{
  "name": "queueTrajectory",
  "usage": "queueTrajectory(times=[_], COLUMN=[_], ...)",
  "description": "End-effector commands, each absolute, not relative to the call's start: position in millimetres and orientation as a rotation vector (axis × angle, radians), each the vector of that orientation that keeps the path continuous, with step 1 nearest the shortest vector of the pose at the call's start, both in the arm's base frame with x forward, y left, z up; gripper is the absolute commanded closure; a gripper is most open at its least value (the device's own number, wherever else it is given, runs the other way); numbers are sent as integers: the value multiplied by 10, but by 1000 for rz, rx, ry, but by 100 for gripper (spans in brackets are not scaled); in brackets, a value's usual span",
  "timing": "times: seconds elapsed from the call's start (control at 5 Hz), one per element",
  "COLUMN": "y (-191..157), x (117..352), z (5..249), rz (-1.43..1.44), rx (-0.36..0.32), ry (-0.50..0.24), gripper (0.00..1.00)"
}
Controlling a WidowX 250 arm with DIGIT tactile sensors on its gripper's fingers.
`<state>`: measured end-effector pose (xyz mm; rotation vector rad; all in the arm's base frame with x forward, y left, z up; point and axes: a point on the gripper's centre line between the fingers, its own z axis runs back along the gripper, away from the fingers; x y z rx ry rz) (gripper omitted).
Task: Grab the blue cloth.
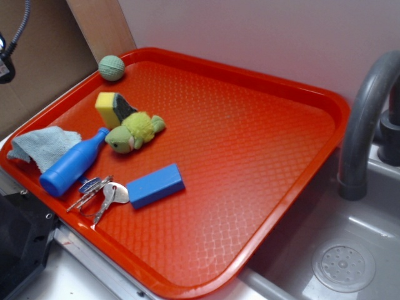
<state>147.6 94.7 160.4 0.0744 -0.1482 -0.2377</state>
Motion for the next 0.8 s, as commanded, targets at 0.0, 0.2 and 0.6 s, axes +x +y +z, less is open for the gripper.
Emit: queueTrajectory(times=[0.0, 0.2, 0.6], y=[1192, 1429, 1370], x=[1537, 1487, 1387], z=[1163, 686, 206], rz=[-244, -261, -309], rx=[147, 235, 155], ry=[-61, -42, -50], gripper=[0, 0, 100])
